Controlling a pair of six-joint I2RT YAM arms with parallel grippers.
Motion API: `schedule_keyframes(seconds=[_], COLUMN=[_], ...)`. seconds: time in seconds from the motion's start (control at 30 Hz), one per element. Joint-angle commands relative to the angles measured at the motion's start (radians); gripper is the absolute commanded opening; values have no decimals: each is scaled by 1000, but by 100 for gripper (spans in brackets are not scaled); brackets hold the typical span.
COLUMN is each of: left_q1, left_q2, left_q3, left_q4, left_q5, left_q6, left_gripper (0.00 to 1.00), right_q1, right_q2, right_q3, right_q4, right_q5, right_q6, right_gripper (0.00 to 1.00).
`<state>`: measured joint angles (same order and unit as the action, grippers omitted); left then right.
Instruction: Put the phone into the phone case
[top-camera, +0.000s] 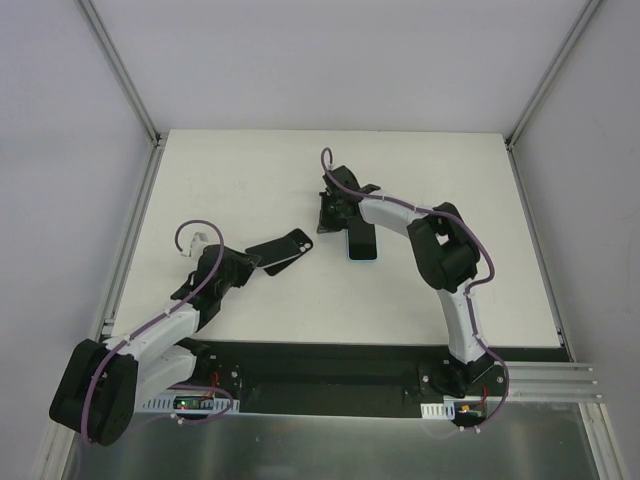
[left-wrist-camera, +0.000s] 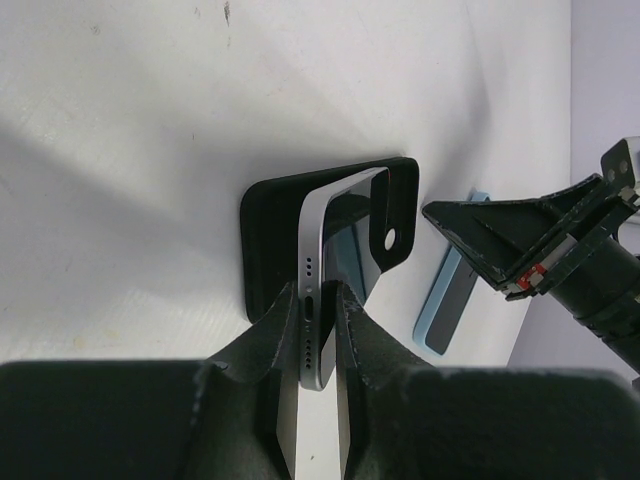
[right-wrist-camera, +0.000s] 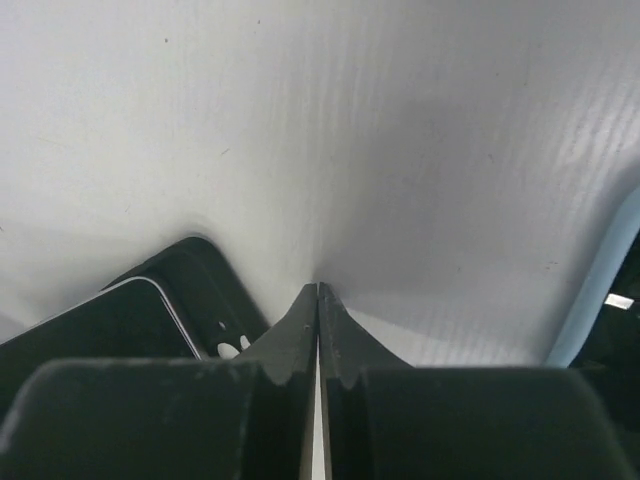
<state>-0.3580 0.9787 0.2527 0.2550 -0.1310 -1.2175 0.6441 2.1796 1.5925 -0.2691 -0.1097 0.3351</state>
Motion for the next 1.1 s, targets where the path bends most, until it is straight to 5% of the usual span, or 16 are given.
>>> schedule_keyframes(seconds=[0.0,0.83,1.07], left_q1=[2,-1,-4], left_q2=[69,391,344], left_q3=[-23,51,36], left_q4=[-103,66,29], left_q5=[24,162,154], left_q6=[44,90,81], left_gripper=[0,5,46], right_q1=[57,115,112], right_q2=[20,-14,-15], right_q3=[8,-152,-152], right_q4=[-26,131,128], right_q5=[27,-54,-50], right_q6=[-39,48,58], right_gripper=[1,1,1])
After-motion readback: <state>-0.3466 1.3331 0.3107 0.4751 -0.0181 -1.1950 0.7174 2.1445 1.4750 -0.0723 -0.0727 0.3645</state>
